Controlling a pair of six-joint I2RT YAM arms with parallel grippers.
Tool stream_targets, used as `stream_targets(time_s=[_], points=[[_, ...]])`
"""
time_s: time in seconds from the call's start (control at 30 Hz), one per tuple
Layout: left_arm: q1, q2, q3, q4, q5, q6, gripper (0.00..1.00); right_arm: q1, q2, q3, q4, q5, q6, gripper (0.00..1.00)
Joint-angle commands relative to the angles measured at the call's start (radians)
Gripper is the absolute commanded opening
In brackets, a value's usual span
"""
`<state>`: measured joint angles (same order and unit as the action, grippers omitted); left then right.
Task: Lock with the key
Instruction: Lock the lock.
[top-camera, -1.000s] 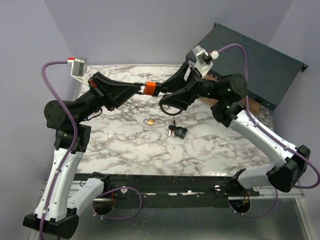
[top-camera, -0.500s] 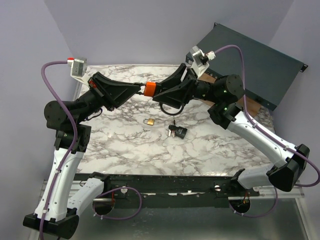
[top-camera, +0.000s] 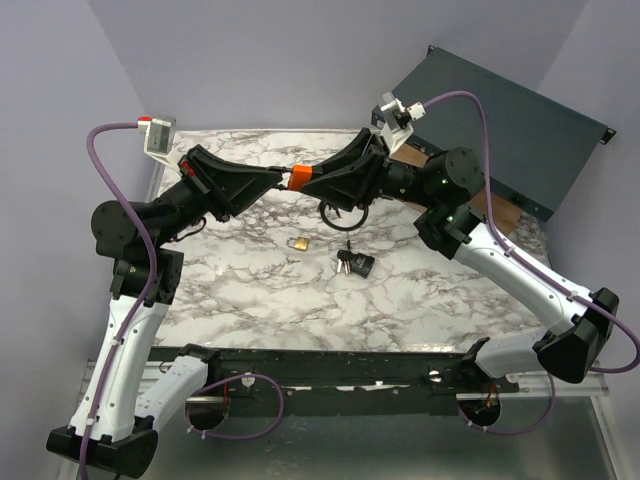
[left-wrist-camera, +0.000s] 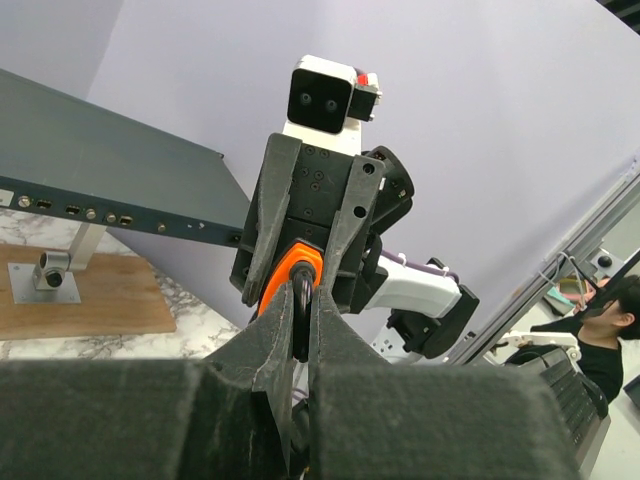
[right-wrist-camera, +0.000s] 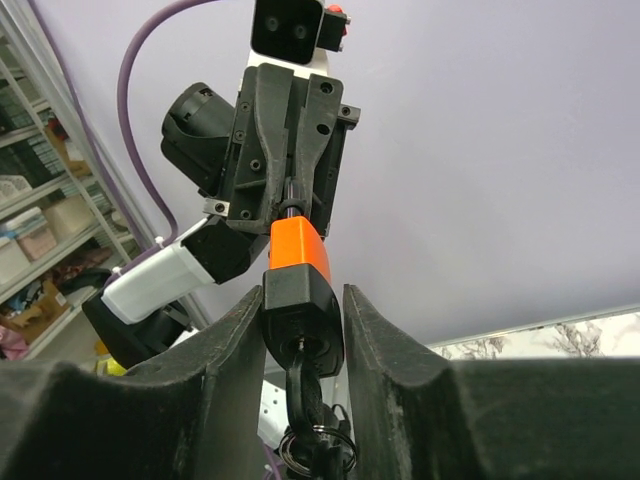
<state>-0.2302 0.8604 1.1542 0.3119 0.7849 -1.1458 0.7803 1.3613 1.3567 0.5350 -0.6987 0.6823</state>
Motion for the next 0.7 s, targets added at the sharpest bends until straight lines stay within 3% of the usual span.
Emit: stream_targets(time_s=[0.0,0.1,0.23,0.37,0.5,0.67], points=[[0.005,-0.013,0.003,0.047,-0.025,0.000,0.00,0.009,-0.014,0.019,-0.027,0.033,-0.027,0.35],[0.004,-0.013,0.003,0.044,-0.024,0.006,0.00,0.009,-0.024,0.011,-0.042,0.043,-0.037,0.30],[0.003,-0.011,0.004,0.036,-0.002,0.022,0.00,0.008,-0.037,0.011,-0.078,0.060,-0.051,0.15],[0.001,-0.014,0.029,-0.083,0.033,0.107,0.01,0.008,-0.054,0.027,-0.135,0.059,-0.059,0.01],[0.002,-0.034,0.049,-0.247,0.040,0.237,0.28,0.008,-0.089,0.008,-0.173,0.060,-0.056,0.01],[0.002,-0.047,0.077,-0.418,0.069,0.350,0.35,0.009,-0.141,-0.017,-0.220,0.050,-0.050,0.01]])
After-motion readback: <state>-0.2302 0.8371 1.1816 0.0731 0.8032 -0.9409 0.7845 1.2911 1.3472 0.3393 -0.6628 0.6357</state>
